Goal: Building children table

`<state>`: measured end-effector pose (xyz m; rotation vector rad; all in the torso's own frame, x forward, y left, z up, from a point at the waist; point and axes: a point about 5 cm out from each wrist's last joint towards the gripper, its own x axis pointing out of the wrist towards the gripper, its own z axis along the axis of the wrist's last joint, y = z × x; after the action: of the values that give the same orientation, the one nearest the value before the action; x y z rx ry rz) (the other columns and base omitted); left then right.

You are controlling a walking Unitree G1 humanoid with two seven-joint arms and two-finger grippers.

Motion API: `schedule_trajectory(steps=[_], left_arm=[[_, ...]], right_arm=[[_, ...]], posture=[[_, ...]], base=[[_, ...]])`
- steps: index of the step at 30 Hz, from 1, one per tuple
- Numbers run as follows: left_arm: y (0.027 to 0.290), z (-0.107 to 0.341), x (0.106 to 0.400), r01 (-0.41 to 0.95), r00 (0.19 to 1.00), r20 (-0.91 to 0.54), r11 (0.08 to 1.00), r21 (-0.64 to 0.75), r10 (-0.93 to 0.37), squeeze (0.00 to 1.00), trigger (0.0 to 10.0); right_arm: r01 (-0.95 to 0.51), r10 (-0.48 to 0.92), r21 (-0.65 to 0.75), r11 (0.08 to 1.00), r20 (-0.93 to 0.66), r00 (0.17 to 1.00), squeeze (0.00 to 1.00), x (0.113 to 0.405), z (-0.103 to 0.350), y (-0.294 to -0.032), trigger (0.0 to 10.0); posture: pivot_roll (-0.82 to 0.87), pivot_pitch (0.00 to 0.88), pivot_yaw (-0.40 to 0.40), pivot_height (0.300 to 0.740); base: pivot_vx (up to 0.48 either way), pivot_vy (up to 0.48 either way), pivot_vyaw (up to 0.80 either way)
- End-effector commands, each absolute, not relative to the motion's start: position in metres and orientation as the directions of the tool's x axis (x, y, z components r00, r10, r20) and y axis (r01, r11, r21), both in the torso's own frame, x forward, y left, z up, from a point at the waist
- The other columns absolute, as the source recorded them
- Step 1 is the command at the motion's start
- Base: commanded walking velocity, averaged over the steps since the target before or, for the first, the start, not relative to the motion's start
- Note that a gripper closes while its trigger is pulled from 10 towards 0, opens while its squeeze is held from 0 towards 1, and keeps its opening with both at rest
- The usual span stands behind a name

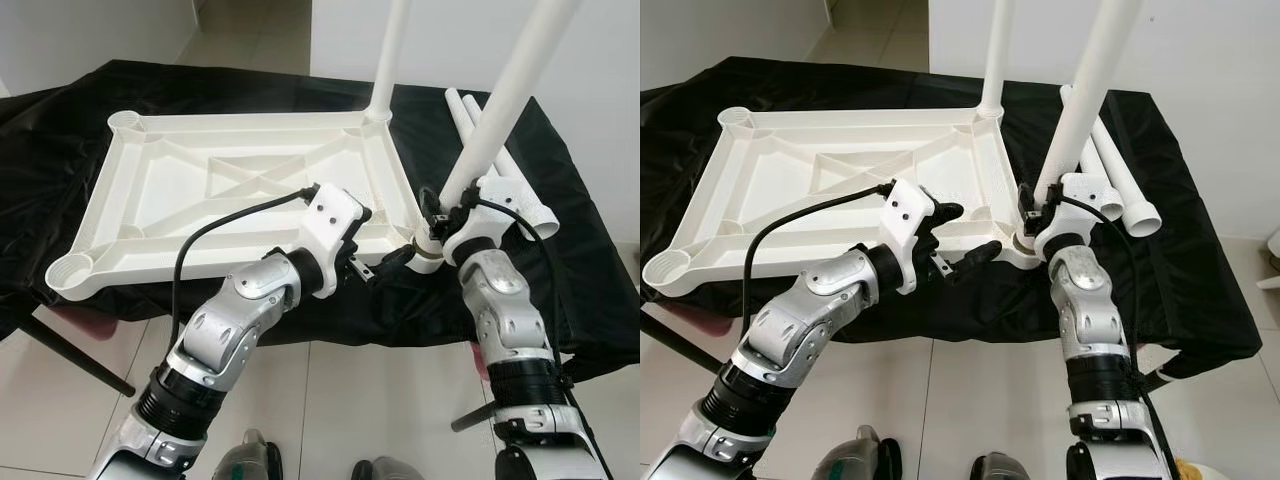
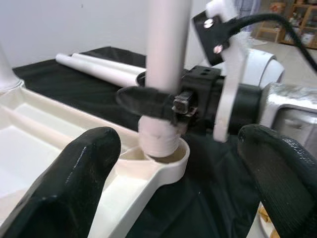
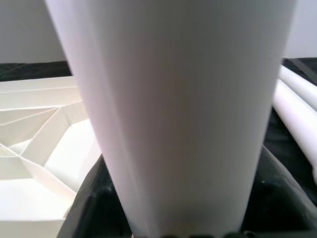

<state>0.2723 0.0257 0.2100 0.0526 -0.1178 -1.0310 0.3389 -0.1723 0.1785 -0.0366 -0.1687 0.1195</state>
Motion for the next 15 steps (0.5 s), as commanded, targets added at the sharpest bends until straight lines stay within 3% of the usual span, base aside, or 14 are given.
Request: schedule_trajectory(steps=[1, 15], left_arm=[[0.0231, 0.2134, 0.2694, 0.870, 0.474, 0.076, 0.480, 0.115, -0.877, 0.00, 10.0], [0.0243, 0.2179, 0.2631, 0.865, 0.478, 0.085, 0.485, 0.126, -0.875, 0.00, 10.0]], right_arm=[[-0.125, 0.131, -0.054, 0.991, 0.130, 0.983, 0.00, 0.3397, 0.1701, -0.1701, 10.0], [-0.190, 0.214, -0.154, 0.970, 0.156, 0.964, 0.00, 0.3320, 0.1733, -0.1660, 10.0]], posture=[[0.04, 0.084, 0.002, 0.740], [0.05, 0.098, -0.003, 0.740]], base=[[0.000, 0.000, 0.00], [0.000, 0.000, 0.00]])
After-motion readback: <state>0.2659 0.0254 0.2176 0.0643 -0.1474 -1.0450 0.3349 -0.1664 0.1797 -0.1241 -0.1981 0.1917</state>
